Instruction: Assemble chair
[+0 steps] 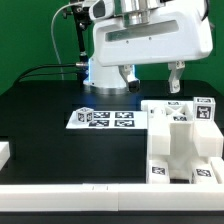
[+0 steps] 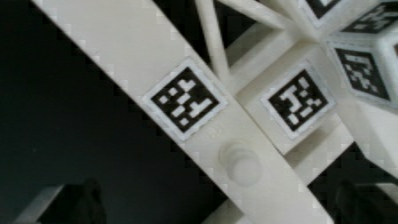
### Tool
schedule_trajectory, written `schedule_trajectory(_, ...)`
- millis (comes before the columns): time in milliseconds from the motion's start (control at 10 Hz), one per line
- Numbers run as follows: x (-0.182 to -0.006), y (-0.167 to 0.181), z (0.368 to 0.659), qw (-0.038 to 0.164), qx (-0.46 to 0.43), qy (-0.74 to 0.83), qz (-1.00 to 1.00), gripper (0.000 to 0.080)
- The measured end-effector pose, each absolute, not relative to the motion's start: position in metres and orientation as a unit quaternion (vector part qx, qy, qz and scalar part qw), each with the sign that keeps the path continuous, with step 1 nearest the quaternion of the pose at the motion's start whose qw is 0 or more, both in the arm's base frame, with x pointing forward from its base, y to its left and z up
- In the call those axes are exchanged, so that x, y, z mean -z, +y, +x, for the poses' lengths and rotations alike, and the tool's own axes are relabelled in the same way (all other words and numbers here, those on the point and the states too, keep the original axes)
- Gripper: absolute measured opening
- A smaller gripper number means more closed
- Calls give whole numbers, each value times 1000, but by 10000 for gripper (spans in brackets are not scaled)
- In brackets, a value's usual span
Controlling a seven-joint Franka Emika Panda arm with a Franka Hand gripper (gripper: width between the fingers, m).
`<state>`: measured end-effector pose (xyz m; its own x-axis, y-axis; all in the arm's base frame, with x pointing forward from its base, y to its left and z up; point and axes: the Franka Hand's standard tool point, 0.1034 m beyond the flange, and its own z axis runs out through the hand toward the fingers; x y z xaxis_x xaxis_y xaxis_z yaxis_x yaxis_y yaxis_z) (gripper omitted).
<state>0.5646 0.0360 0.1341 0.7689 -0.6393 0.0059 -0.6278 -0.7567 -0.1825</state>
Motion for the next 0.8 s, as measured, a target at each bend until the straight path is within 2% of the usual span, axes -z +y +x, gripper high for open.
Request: schedule_trajectory(800, -132, 33, 564, 82, 37, 286, -954, 649)
